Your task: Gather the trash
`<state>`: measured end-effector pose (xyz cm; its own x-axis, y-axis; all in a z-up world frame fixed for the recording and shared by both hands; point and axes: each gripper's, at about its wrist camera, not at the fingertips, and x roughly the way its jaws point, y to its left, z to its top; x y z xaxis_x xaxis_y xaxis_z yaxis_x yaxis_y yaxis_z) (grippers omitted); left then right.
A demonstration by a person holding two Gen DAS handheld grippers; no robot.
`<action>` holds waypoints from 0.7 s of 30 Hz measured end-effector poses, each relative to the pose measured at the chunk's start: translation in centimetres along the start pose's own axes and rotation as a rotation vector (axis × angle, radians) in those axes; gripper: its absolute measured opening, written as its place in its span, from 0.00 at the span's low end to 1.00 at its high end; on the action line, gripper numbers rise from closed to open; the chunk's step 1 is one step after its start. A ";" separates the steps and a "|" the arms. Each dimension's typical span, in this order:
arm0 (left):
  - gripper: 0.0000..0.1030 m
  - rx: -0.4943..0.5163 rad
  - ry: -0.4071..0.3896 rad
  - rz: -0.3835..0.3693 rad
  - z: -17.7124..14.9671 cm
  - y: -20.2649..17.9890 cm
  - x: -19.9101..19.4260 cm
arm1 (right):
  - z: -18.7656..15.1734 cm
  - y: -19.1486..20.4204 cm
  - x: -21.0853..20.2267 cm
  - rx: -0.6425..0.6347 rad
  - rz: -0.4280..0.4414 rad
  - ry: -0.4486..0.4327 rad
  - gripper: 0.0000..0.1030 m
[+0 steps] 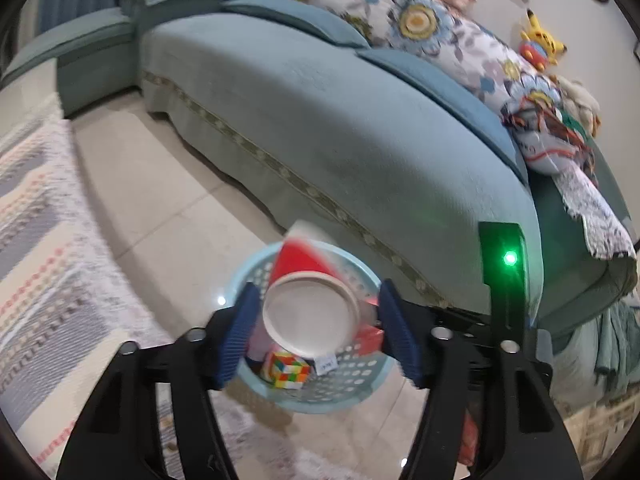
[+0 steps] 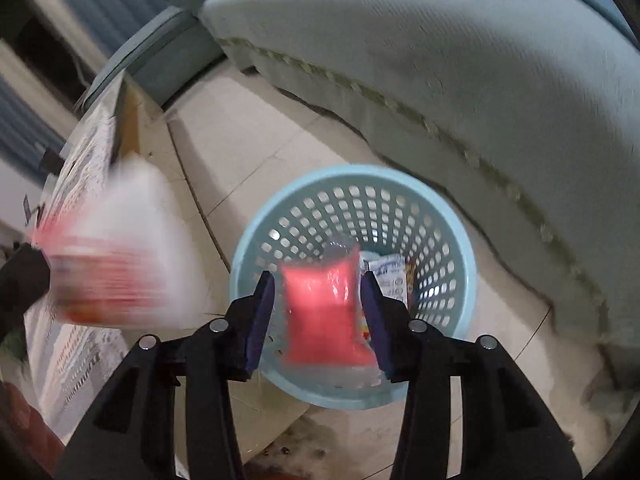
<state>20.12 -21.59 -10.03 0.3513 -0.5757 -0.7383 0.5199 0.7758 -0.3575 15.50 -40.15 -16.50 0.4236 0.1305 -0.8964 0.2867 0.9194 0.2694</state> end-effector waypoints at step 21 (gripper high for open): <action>0.89 0.117 -0.383 0.200 -7.7 -6.6 -16.4 | -9.0 4.0 -16.5 -0.073 -0.117 -0.390 0.70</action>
<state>4.90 -15.30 0.05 0.7055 -0.4883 -0.5137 0.4894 0.8599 -0.1453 1.93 -35.32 -3.78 0.6900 -0.1138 -0.7149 0.2962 0.9455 0.1354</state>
